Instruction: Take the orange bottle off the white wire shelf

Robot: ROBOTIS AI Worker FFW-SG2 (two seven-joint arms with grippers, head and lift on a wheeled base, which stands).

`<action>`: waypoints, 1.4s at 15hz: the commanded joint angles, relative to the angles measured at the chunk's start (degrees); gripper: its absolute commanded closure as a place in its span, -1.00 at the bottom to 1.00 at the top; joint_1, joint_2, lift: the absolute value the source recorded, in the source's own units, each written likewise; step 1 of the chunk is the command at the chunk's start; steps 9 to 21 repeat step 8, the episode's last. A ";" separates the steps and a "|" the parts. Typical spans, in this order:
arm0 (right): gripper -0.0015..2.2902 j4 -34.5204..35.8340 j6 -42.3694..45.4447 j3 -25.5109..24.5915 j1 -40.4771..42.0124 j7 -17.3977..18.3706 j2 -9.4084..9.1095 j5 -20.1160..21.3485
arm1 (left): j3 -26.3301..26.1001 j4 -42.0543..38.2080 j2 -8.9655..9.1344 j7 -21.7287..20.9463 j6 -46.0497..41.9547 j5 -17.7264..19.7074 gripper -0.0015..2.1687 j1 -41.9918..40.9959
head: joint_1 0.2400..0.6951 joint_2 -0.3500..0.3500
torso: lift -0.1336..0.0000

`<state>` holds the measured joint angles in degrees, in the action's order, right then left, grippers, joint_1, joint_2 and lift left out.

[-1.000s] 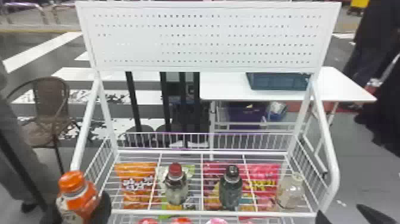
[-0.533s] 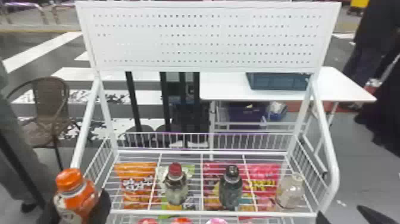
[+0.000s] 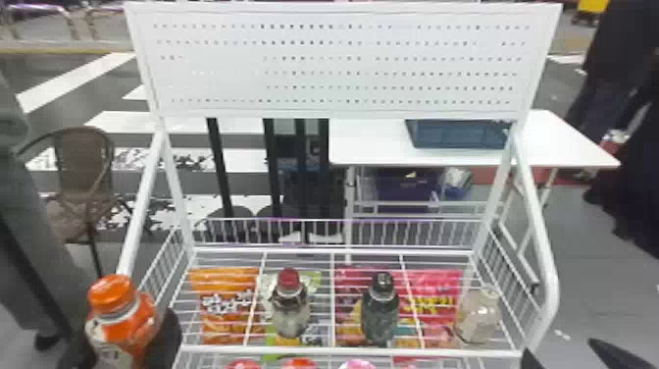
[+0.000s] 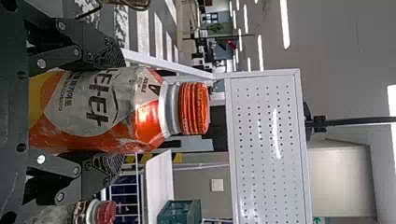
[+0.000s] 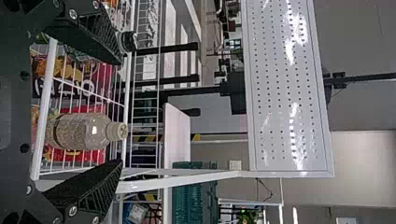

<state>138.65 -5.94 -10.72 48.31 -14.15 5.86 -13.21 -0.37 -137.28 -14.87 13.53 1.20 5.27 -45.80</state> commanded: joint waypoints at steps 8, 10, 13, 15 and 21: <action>-0.87 -0.40 0.00 -0.09 -0.41 -0.09 0.03 -0.15 | 0.02 0.08 0.02 0.01 -0.01 -0.17 -0.44 0.27 | 0.14 0.00 | 1.00; -0.87 -0.40 0.00 -0.09 -0.41 -0.09 0.03 -0.15 | 0.02 0.08 0.02 0.01 -0.01 -0.17 -0.44 0.27 | 0.14 0.00 | 1.00; -0.87 -0.40 0.00 -0.09 -0.41 -0.09 0.03 -0.15 | 0.02 0.08 0.02 0.01 -0.01 -0.17 -0.44 0.27 | 0.14 0.00 | 1.00; -0.87 -0.40 0.00 -0.09 -0.41 -0.09 0.03 -0.15 | 0.02 0.08 0.02 0.01 -0.01 -0.17 -0.44 0.27 | 0.14 0.00 | 1.00; -0.87 -0.40 0.00 -0.09 -0.41 -0.09 0.03 -0.15 | 0.02 0.08 0.02 0.01 -0.01 -0.17 -0.44 0.27 | 0.14 0.00 | 1.00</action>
